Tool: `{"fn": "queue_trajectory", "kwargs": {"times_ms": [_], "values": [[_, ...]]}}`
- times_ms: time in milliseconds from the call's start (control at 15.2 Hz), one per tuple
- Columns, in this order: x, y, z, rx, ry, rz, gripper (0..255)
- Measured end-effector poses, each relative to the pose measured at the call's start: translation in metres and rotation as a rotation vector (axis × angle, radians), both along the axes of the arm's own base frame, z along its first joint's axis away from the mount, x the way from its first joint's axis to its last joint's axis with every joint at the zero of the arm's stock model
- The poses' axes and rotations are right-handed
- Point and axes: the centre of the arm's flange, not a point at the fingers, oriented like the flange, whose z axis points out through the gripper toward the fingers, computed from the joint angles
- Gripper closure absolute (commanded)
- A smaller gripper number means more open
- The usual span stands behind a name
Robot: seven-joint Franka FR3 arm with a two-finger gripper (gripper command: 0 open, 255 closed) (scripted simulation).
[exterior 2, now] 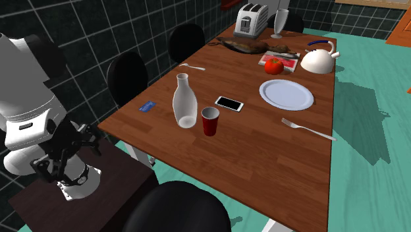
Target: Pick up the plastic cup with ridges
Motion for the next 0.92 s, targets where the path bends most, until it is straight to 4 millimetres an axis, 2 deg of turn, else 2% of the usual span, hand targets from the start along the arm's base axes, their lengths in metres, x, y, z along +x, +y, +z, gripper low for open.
{"fn": "queue_trajectory", "kwargs": {"times_ms": [66, 198, 924], "values": [[0.000, 0.000, 0.000, 0.000, 0.000, 0.000, 0], [0.004, 0.013, -0.002, 0.004, 0.006, -0.006, 0], [0.058, 0.144, -0.023, 0.045, 0.064, -0.061, 0]]}}
